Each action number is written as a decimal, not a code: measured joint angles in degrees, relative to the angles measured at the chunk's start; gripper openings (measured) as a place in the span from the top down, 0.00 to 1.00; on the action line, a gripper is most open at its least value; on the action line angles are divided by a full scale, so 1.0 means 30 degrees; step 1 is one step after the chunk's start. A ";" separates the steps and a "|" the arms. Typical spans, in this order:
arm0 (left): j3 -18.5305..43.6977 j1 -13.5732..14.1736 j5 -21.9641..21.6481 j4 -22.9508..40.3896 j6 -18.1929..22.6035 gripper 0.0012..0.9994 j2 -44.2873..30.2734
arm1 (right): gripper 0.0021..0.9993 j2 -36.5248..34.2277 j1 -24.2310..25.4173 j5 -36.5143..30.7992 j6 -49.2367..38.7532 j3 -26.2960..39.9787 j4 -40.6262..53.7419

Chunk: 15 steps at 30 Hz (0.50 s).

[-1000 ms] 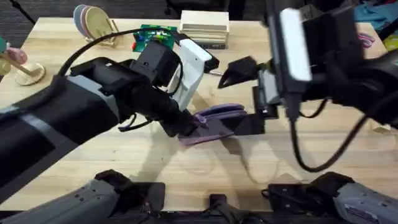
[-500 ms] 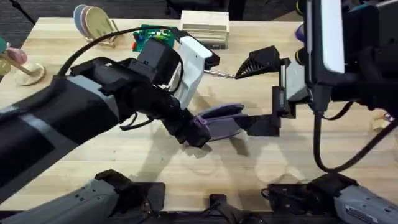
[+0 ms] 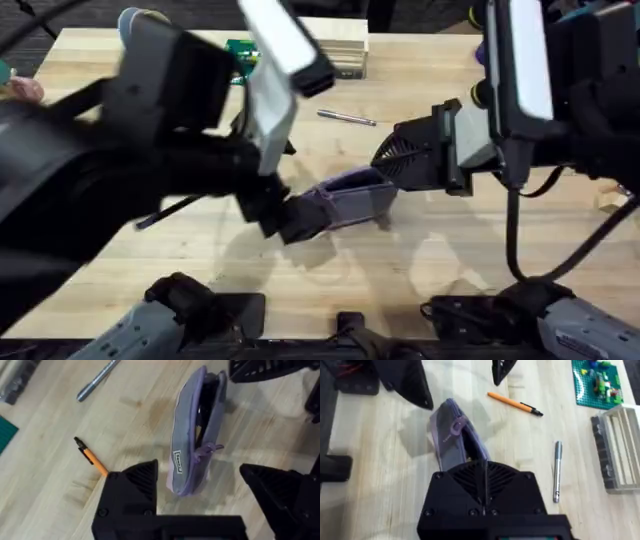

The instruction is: Unzip the bag, pick up the pens from the table one at a time and place them inside, then zip the bag closed.

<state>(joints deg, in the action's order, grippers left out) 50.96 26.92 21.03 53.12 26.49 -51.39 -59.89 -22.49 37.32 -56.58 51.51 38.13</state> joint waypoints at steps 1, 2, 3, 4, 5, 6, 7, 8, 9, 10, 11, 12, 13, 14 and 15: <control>0.0000 0.0000 -0.0075 0.0252 0.0072 0.01 0.0478 | 0.97 -0.0051 -0.0130 0.0000 0.0000 0.0007 0.0001; 0.0000 0.0000 -0.0132 0.0494 0.0126 0.01 0.0901 | 0.97 -0.0177 -0.0290 -0.0001 0.0000 0.0009 -0.0007; 0.0000 0.0000 -0.0215 0.0655 0.0178 0.01 0.1233 | 0.97 -0.0329 -0.0433 0.0000 0.0000 0.0015 -0.0018; 0.0000 0.0000 -0.0295 0.0803 0.0192 0.01 0.1511 | 0.97 -0.0613 -0.0636 -0.0001 0.0000 0.0015 -0.0069; 0.0000 0.0000 -0.0390 0.0986 0.0230 0.01 0.1802 | 0.97 -0.0910 -0.0824 -0.0007 0.0000 0.0022 -0.0140; 0.0000 0.0000 -0.0472 0.1172 0.0253 0.01 0.2044 | 0.97 -0.1314 -0.1049 -0.0007 0.0000 0.0029 -0.0211; 0.0000 0.0000 -0.0558 0.1354 0.0263 0.01 0.2261 | 0.97 -0.1759 -0.1278 -0.0007 0.0000 0.0029 -0.0279; 0.0000 0.0000 -0.0670 0.1562 0.0272 0.01 0.2463 | 0.97 -0.2129 -0.1454 -0.0015 0.0000 0.0029 -0.0330; 0.0000 0.0000 -0.0802 0.1774 0.0300 0.01 0.2611 | 0.97 -0.2600 -0.1667 -0.0048 0.0000 0.0029 -0.0376; 0.0000 0.0000 -0.0902 0.1962 0.0323 0.01 0.2702 | 0.97 -0.2992 -0.1841 -0.0147 0.0005 0.0029 -0.0413; 0.0000 0.0000 -0.0968 0.2167 0.0323 0.01 0.2789 | 0.97 -0.3406 -0.2012 -0.0302 0.0000 0.0029 -0.0423; 0.0007 0.0000 -0.0978 0.2332 0.0325 0.01 0.2817 | 0.97 -0.3775 -0.2174 -0.0503 0.0007 0.0029 -0.0418; 0.0007 0.0000 -0.1024 0.2451 0.0330 0.01 0.2810 | 0.97 -0.4109 -0.2313 -0.0729 0.0002 0.0029 -0.0428; 0.0000 0.0000 -0.1041 0.2550 0.0330 0.01 0.2810 | 0.97 -0.4438 -0.2453 -0.1040 0.0007 0.0029 -0.0430; 0.0007 0.0000 -0.1080 0.2604 0.0330 0.01 0.2785 | 0.97 -0.4707 -0.2561 -0.1358 0.0007 0.0029 -0.0469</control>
<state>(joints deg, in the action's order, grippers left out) 50.98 26.92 17.79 60.94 27.49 -43.03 -74.01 -30.17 33.25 -56.55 51.59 36.72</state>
